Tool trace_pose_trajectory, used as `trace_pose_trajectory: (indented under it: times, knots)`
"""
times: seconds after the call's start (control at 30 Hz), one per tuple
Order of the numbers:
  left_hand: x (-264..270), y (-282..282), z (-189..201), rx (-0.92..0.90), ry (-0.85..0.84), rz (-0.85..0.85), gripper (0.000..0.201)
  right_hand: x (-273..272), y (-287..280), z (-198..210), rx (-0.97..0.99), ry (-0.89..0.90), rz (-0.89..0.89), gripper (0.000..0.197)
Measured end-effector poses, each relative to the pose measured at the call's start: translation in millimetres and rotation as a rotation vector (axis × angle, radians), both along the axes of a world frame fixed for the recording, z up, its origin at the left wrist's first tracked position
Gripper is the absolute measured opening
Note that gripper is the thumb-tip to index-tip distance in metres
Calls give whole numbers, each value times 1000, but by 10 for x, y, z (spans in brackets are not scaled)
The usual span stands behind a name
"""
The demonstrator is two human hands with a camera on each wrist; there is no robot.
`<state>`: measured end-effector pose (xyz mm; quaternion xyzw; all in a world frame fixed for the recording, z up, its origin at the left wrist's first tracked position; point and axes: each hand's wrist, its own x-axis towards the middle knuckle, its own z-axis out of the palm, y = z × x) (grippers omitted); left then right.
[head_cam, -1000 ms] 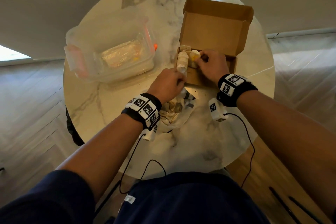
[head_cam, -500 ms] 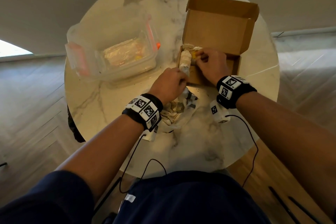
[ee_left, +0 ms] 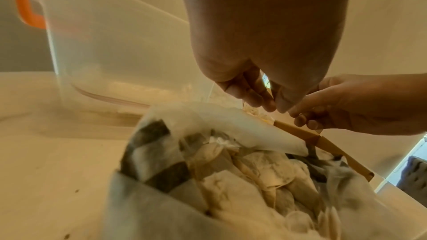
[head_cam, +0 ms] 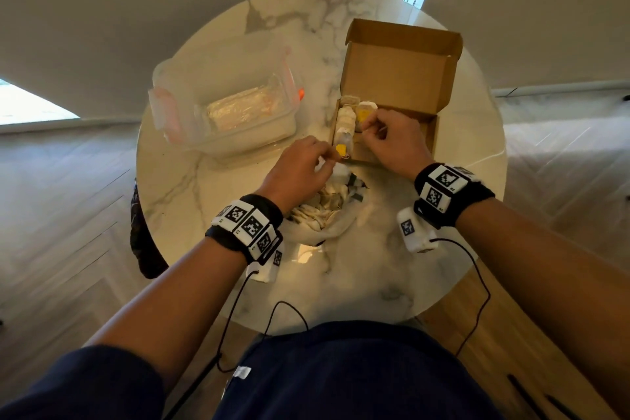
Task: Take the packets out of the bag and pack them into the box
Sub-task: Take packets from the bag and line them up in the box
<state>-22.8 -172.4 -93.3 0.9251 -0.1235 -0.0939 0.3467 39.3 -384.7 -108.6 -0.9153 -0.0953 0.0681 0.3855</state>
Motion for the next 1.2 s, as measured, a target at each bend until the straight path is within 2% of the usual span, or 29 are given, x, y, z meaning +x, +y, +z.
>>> trace_pose_trajectory:
  times: [0.13,0.23,0.37,0.53,0.77,1.0,1.13,1.2]
  knots:
    - [-230,119,69,0,43,-10,15,-248,96,87,91,0,55,12]
    - [-379,169,91,54,100,-107,14,-438,164,114,152,62,117,11]
    - [-541,102,33,143,222,-166,13,-635,204,100,119,170,199,12]
    - [-635,-16,-61,240,233,-196,15,-754,159,53,93,245,211,13]
    - [-589,53,-43,162,183,-110,10,-766,79,57,48,307,307,21]
    - [-494,223,40,90,104,-109,15,-780,173,99,14,264,415,23]
    - [-512,262,78,46,86,-86,15,-797,227,146,2,263,401,47]
    - [-536,270,97,32,85,-85,14,-798,229,151,-19,274,436,37]
